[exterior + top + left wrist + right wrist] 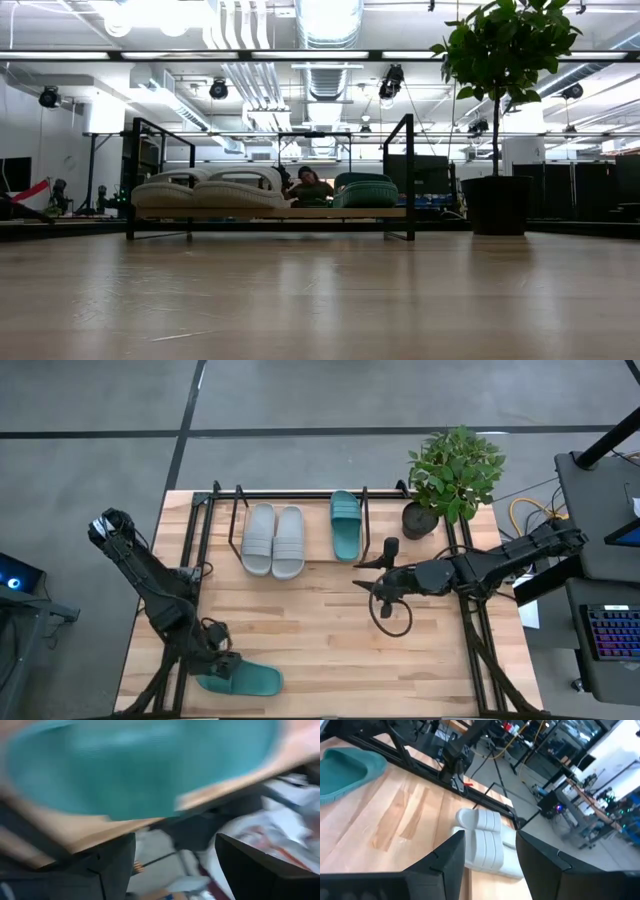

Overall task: Pick and place slides into the shelf
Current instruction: Put the left green slide on the shelf

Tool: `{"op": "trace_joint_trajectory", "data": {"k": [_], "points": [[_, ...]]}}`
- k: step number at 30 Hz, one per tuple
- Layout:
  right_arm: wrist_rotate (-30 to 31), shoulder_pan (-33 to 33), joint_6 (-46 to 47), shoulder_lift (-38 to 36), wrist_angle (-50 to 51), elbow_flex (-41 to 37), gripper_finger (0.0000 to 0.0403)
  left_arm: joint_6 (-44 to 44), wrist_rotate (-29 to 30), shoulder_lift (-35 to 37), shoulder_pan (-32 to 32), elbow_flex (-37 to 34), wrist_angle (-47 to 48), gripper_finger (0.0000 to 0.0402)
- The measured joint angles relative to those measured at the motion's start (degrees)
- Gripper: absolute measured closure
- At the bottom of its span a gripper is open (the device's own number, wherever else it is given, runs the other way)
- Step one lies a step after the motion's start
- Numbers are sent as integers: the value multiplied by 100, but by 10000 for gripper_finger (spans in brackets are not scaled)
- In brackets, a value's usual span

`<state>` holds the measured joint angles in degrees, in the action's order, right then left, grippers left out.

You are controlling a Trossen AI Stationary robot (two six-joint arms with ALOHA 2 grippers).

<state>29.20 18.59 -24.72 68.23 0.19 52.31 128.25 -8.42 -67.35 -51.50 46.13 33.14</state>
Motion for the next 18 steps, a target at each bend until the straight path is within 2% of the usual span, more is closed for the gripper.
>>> {"op": "trace_joint_trajectory", "data": {"k": [4, 12, 18], "points": [[0, -29, 197, 1, 13, -1, 236, 450, -101, -2, -368, -93, 384, 143], [-1, -27, 319, 0, 163, -4, 236, 609, 1006, -239, -808, -204, 289, 143], [-3, -27, 426, 0, 266, -7, 236, 629, 783, -544, -1055, -247, 298, 143]]}}
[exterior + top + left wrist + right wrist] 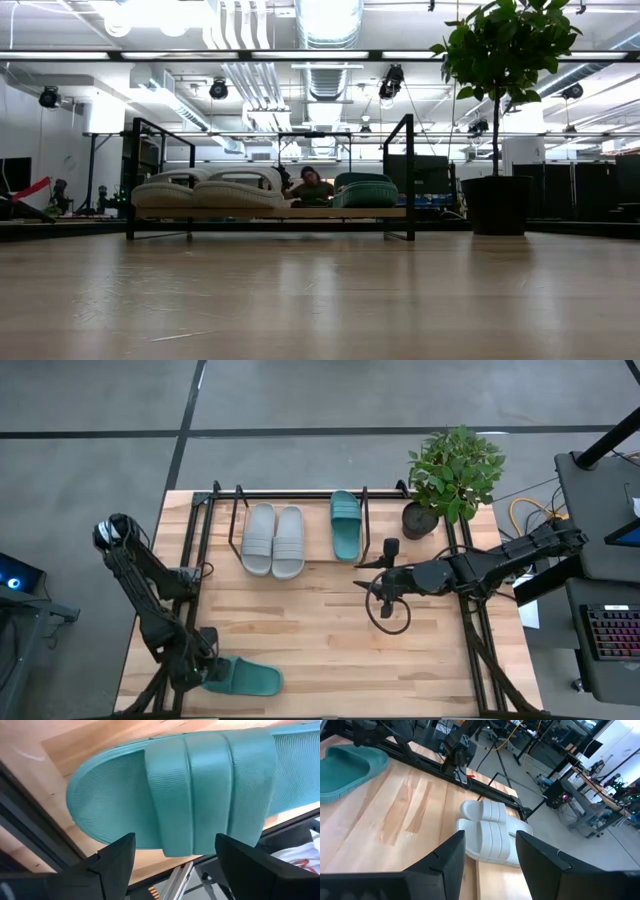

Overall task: Pick and place slides into the shelf
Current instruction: Put the left green slide on the shelf

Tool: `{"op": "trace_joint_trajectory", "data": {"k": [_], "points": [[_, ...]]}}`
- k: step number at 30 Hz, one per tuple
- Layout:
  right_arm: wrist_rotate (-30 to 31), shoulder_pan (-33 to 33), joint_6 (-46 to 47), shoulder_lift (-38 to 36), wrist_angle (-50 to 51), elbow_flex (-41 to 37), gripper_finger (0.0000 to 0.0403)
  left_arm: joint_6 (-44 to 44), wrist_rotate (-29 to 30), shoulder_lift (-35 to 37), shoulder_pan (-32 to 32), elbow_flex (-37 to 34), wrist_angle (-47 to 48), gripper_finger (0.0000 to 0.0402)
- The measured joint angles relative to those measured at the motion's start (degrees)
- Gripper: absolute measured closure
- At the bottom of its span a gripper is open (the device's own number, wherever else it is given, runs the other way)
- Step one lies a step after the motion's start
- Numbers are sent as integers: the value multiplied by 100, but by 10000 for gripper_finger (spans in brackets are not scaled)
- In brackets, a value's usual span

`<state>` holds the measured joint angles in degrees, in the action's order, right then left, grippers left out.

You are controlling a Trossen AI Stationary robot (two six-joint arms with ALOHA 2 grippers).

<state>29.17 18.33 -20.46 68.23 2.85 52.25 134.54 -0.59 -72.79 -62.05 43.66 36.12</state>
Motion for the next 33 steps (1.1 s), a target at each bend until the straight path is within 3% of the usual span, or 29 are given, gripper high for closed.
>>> {"op": "trace_joint_trajectory", "data": {"k": [15, 33], "points": [[0, 0, -92, 0, -2, 0, 236, -42, 180, -140, -146, -131, -158, 143], [0, 0, -97, 0, 195, -2, 236, 6, 1050, -24, -344, -697, -539, 143]]}}
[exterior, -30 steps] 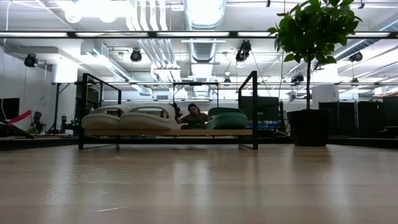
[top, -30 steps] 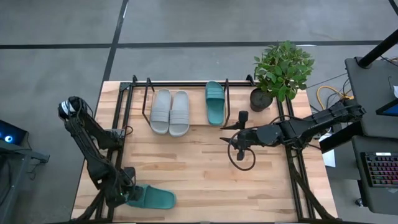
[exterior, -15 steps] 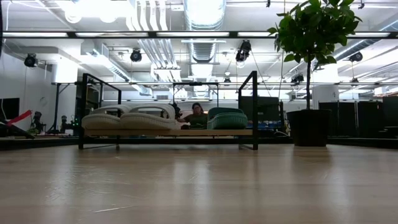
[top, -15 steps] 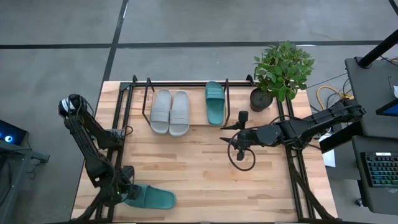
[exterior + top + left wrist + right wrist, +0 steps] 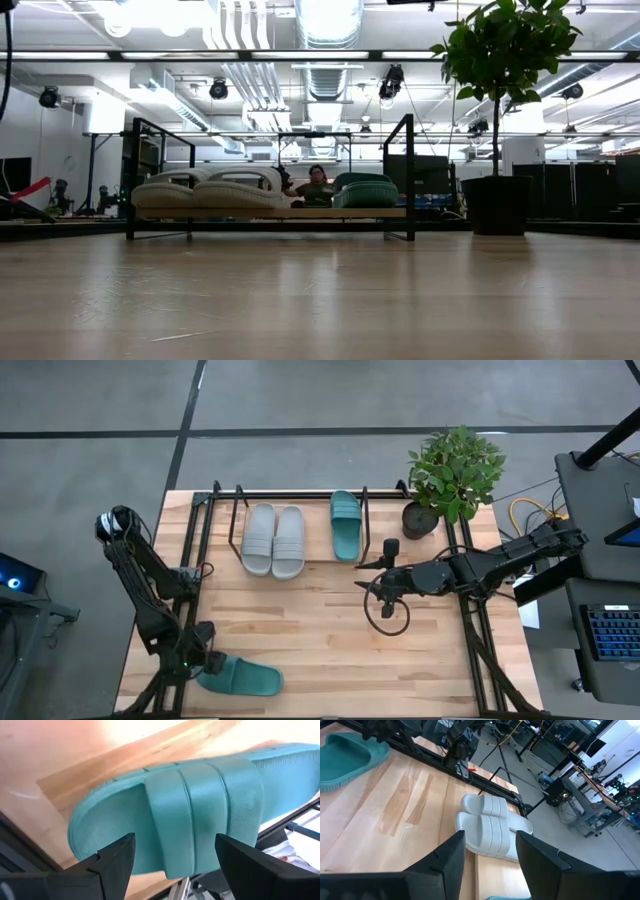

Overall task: Pick and place slides into the shelf
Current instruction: Put the left green slide on the shelf

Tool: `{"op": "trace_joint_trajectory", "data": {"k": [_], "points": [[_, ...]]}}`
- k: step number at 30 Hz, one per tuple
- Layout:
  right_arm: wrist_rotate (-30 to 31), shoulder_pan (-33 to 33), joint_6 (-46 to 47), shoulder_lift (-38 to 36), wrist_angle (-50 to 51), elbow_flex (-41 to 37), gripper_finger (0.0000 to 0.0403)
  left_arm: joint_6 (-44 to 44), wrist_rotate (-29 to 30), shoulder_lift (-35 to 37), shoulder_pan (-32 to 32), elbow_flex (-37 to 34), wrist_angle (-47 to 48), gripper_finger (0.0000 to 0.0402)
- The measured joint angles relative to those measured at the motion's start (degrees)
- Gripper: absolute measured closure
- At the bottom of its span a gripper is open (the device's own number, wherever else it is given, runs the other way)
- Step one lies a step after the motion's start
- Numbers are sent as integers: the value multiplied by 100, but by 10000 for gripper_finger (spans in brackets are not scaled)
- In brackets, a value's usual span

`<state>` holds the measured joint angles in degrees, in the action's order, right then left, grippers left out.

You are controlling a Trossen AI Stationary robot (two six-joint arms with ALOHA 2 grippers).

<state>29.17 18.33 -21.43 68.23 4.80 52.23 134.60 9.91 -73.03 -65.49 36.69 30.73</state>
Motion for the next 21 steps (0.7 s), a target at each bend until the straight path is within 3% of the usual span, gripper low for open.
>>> {"op": "trace_joint_trajectory", "data": {"k": [21], "points": [[4, 0, 105, 0, 101, 0, 236, -20, 655, -85, -33, 0, 47, 143]]}}
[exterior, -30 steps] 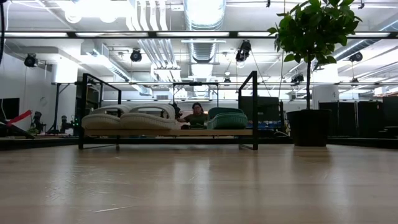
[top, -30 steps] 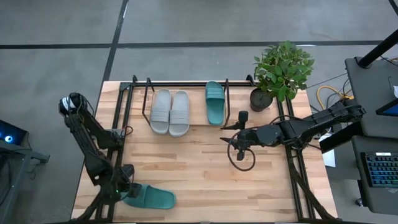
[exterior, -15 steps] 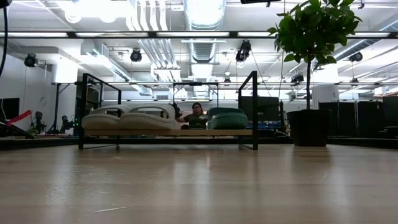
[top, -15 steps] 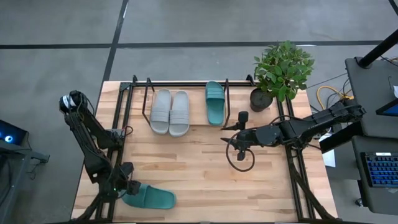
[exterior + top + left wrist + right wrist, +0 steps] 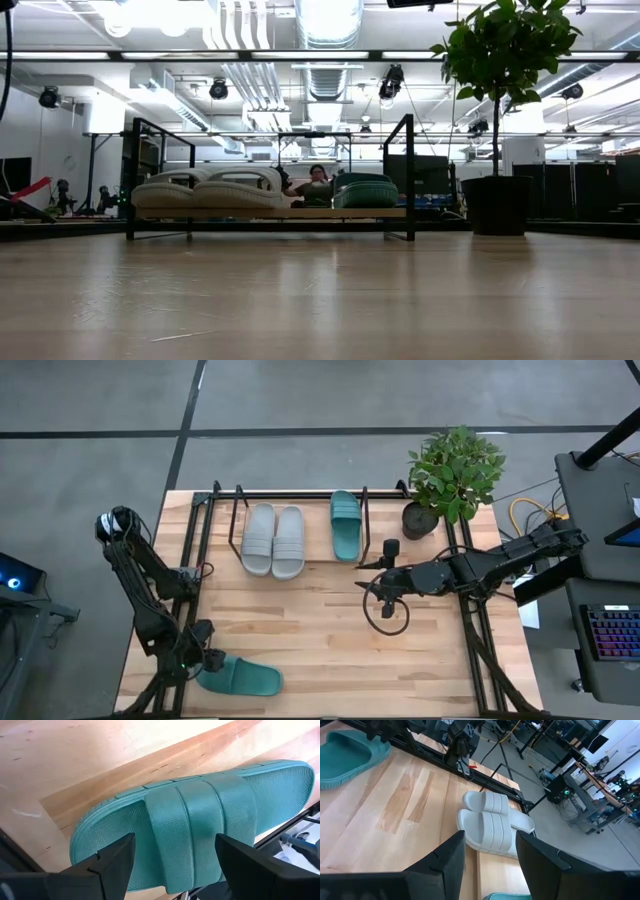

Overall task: Pick and place slides into the shelf
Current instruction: Put the left green slide on the shelf

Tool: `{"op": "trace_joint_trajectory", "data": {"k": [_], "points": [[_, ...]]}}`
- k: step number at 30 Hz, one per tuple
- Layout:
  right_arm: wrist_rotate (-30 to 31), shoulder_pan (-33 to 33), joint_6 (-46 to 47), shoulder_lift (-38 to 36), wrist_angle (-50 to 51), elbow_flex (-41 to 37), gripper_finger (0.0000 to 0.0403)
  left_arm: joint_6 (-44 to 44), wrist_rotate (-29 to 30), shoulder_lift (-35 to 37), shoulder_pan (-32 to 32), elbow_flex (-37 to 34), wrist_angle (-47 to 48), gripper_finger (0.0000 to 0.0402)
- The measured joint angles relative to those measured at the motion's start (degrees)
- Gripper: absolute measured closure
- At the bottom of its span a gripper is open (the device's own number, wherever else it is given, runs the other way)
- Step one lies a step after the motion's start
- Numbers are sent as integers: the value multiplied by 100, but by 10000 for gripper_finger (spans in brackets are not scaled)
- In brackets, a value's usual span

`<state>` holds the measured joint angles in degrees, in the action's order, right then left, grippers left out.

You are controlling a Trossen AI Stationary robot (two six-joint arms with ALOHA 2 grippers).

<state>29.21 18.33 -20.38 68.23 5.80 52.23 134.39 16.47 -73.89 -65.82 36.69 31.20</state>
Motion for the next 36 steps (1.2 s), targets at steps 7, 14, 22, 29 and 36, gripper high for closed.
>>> {"op": "trace_joint_trajectory", "data": {"k": [7, 14, 22, 29, 36], "points": [[0, 0, 46, 1, 0, 0, 236, 8, 33, 0, 2, 2, 0, 143], [0, 0, 49, 0, 0, 0, 236, -48, 31, -266, 9, 87, 112, 143], [66, 2, 198, 2, 122, 0, 236, -258, 176, -820, 11, 478, 570, 143], [104, 2, 195, -3, 125, -2, 236, -763, 2636, -1079, 72, 626, -1127, 144], [102, -13, 135, -17, 99, -9, 236, -1126, 2619, -1430, 122, 421, -2104, 144]]}}
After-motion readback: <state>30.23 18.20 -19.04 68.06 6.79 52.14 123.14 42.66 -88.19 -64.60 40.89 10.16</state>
